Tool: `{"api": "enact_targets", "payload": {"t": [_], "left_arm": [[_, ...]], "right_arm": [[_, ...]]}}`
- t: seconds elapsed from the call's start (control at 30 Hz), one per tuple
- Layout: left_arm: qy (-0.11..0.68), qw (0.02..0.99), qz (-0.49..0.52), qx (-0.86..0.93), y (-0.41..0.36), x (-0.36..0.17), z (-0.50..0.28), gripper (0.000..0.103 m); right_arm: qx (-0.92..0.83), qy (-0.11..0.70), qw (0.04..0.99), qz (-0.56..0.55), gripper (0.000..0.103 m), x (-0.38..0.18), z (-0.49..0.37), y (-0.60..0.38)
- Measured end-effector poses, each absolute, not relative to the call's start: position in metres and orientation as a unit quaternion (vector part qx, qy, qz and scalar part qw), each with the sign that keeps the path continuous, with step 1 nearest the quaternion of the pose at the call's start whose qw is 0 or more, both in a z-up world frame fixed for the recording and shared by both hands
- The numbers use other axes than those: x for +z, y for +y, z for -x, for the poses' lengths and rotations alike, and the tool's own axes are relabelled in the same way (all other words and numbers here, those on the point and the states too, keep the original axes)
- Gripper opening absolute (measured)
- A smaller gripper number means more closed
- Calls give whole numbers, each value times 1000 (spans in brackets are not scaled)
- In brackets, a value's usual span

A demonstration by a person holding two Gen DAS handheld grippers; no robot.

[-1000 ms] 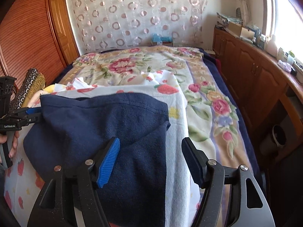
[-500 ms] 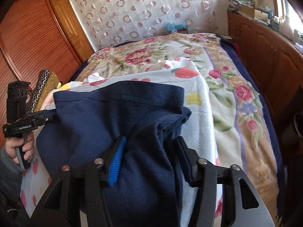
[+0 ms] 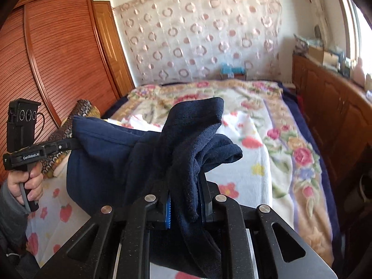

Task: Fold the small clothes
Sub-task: 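Grasp the folded navy shirt with the right tool while the left tool grasps it, then carry the folded shirt with both tools onto the patterned clothes stack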

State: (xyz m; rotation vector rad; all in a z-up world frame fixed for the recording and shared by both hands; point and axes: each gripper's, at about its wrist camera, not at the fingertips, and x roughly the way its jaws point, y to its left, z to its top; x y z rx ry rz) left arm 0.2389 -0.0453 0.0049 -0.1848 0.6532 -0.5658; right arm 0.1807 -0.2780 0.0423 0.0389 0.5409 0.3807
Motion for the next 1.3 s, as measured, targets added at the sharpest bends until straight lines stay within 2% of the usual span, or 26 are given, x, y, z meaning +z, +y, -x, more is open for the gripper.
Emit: {"api": "enact_targets", "payload": {"t": [0.27,0.6,0.93,1.3], "left_arm": [[258,935,92,-225,12,42,-208,11],[216,962,116,-123,105,45,-182,11],[180,968,170,-34,179,15,-154,11],[232,951,199,45,228,-52,-150,11]], "right_arm": [[222,217,950,23,17,78,-175,-236],[298,196,930,89,17,105,-233,-144],[347,180,902,182,17,136,-301,-57],[392,201,860,256,18,116,-393,66]]}}
